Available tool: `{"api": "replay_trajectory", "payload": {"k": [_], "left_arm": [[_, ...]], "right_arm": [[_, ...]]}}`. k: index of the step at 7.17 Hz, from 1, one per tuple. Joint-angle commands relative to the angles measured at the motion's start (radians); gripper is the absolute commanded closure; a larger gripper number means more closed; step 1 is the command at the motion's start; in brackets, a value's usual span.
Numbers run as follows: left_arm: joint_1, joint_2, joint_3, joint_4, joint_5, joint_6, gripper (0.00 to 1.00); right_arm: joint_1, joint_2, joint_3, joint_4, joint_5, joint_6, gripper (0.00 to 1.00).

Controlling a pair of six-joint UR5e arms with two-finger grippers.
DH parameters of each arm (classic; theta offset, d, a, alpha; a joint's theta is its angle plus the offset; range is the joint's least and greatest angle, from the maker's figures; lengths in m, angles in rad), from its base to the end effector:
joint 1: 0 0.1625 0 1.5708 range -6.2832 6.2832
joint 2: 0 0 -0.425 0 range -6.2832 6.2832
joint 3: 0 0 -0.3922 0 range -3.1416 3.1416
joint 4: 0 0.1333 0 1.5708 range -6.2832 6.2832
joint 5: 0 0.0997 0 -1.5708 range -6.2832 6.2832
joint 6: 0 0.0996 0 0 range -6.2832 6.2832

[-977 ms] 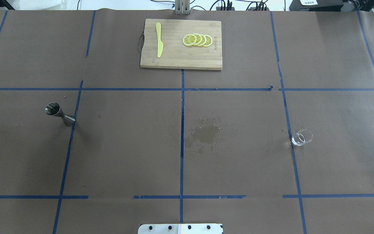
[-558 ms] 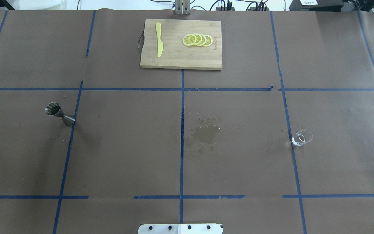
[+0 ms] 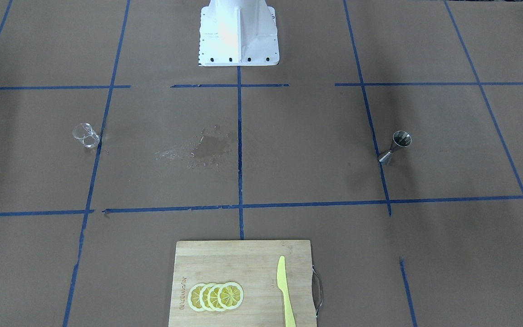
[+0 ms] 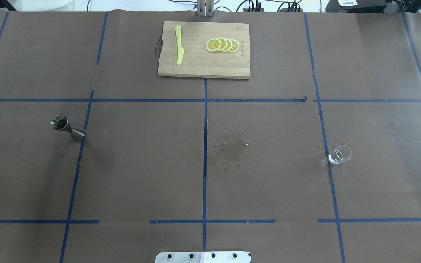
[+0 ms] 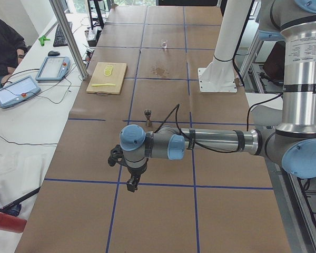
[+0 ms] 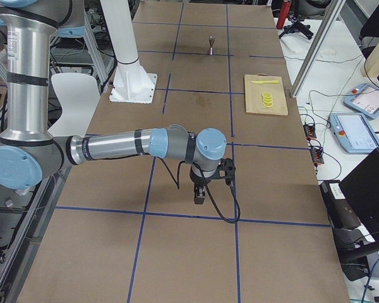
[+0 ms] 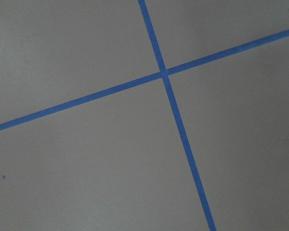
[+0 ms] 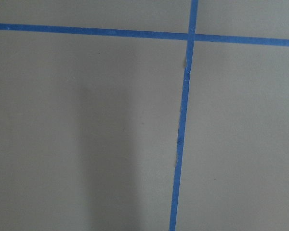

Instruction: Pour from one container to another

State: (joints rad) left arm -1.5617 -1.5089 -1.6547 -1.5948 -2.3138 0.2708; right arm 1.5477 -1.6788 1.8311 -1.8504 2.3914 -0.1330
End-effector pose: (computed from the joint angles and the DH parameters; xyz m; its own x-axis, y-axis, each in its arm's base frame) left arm -0.0617 -0.4694 0.6467 0.7069 0.3036 -0.6389 -0.2057 0.9524 0.2251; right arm 0.0504 -0.4334 0.6055 0.6747 -0.0551 0.7361 0.1134 0.9931 -0.0296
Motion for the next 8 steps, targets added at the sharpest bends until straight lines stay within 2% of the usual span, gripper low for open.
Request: {"api": "replay_trajectory", "payload": {"k": [1,2,7,8], "left_arm": [[0.0,0.001,-0.007,0.001,-0.01,-0.001,0.0],[-0.001,0.001,-0.007,0.001,-0.01,-0.001,0.0],[0.0,0.001,0.004,-0.001,-0.004,-0.011,0.0],[0.0,-0.001,-0.002,-0.005,-0.004,-0.074,0.0]], "right_arm": [[0.002,-0.016,-0.08,0.12,0.0,0.001,0.0],[0.015,-0.022,-0.114,0.182,0.003,0.004,0.0],[0.072,-0.013,-0.113,0.186,0.008,0.018,0.0],[0.072,-0.009,-0.112,0.186,0.008,0.053,0.0]]}}
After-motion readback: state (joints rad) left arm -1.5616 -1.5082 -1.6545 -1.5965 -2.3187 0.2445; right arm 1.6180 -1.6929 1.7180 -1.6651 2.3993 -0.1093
